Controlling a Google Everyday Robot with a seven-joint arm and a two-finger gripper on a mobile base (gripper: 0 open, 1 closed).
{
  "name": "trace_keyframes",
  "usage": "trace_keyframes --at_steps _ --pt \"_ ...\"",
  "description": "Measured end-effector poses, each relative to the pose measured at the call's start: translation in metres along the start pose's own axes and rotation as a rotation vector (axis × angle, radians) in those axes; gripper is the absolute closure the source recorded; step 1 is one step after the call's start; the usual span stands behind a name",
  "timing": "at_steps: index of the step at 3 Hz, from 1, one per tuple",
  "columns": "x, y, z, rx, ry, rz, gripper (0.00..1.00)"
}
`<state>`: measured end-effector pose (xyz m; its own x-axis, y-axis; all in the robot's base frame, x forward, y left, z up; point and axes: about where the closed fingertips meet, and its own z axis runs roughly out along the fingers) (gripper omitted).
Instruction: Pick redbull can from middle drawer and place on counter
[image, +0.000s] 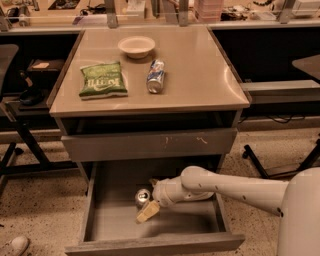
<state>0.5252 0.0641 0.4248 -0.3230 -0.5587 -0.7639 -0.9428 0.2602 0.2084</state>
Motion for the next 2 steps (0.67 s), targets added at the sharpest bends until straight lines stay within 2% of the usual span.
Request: trace_keyframes --at_steps 1,2 --pt "-0.0007 -0.0008 0.0077 -0.002 -0.009 0.005 0.0" --pt "-0.0007 -0.0008 0.0077 -0.002 -0.009 0.005 0.18"
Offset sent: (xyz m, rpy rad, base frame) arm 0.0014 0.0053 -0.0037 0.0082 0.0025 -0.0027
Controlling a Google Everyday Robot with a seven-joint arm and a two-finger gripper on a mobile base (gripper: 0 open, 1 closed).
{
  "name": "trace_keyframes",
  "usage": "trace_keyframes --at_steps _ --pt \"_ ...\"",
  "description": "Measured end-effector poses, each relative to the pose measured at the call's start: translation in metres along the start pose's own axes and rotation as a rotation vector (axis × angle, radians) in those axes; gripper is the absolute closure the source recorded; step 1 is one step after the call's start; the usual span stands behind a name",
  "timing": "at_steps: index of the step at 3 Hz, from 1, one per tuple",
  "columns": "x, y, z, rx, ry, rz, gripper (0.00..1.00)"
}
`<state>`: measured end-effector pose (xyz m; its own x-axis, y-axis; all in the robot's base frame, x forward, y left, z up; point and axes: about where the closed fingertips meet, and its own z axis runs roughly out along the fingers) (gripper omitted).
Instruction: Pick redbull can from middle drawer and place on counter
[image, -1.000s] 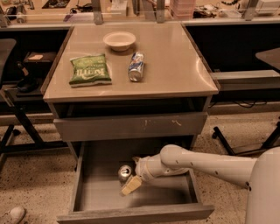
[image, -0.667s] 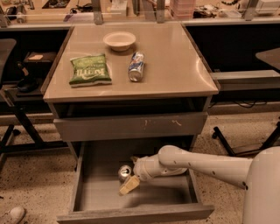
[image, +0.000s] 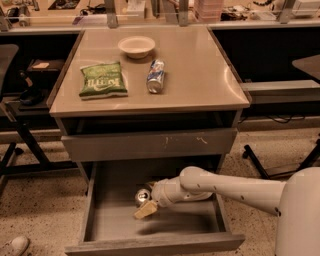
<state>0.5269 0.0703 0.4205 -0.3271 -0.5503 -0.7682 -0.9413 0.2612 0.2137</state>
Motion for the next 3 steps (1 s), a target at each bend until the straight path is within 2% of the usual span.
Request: trace_keyframes --at_steps 2,3 --pt "0.0 0.0 0.0001 0.0 0.0 0.0 0.65" --pt "-0.004 0.005 -0.0094 -0.008 -0.025 0.03 0.88"
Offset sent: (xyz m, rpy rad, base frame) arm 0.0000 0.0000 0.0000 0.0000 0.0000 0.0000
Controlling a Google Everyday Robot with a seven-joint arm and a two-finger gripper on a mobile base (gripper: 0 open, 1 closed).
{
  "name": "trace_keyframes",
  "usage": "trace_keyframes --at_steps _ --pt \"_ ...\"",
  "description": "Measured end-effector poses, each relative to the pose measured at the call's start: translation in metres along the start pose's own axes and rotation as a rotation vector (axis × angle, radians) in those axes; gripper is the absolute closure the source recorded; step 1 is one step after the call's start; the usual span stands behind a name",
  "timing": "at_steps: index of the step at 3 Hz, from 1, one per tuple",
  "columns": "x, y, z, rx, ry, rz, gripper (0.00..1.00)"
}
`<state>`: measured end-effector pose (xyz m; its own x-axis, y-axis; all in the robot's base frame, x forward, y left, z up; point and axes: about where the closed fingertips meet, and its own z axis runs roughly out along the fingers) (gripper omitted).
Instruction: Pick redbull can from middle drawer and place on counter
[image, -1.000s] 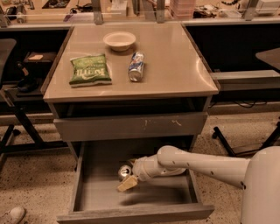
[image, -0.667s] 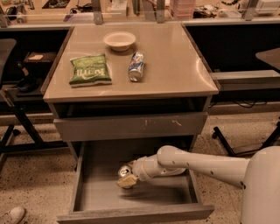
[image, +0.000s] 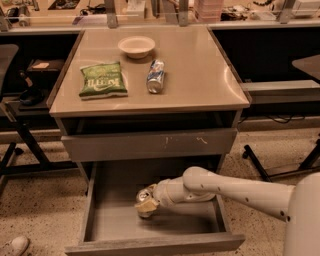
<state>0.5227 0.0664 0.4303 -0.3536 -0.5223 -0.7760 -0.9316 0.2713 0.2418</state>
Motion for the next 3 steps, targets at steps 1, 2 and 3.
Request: trace_keyframes --at_steps 1,2,3 --pt "-0.015 0.014 -0.046 0.015 -0.043 0.116 1.0" --pt "-0.038 0.018 -0.104 0.063 -0.041 0.179 1.0" --pt "-0.073 0.009 -0.166 0.131 -0.01 0.173 1.0"
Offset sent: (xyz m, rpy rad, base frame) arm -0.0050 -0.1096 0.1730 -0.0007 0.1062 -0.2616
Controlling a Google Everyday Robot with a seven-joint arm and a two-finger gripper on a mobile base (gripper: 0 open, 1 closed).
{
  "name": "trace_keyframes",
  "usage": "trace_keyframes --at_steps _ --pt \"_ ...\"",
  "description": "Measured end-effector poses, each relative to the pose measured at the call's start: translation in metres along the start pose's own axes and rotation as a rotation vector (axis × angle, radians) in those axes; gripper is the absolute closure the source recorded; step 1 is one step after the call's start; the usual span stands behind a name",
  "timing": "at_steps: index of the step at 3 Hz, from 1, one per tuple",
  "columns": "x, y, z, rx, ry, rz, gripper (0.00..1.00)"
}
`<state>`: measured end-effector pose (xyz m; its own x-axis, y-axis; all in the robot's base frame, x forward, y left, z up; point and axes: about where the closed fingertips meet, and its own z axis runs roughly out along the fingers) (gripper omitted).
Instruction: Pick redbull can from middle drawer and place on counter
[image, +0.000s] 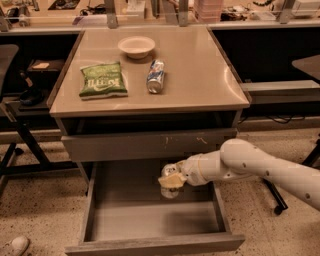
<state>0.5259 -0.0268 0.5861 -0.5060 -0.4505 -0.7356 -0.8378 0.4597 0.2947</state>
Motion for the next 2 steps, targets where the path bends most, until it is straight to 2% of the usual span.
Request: trace_keyframes --at_steps 2 --pt "-0.0142 0.0103 -0.0119 0.009 -0.012 -0.038 1.0"
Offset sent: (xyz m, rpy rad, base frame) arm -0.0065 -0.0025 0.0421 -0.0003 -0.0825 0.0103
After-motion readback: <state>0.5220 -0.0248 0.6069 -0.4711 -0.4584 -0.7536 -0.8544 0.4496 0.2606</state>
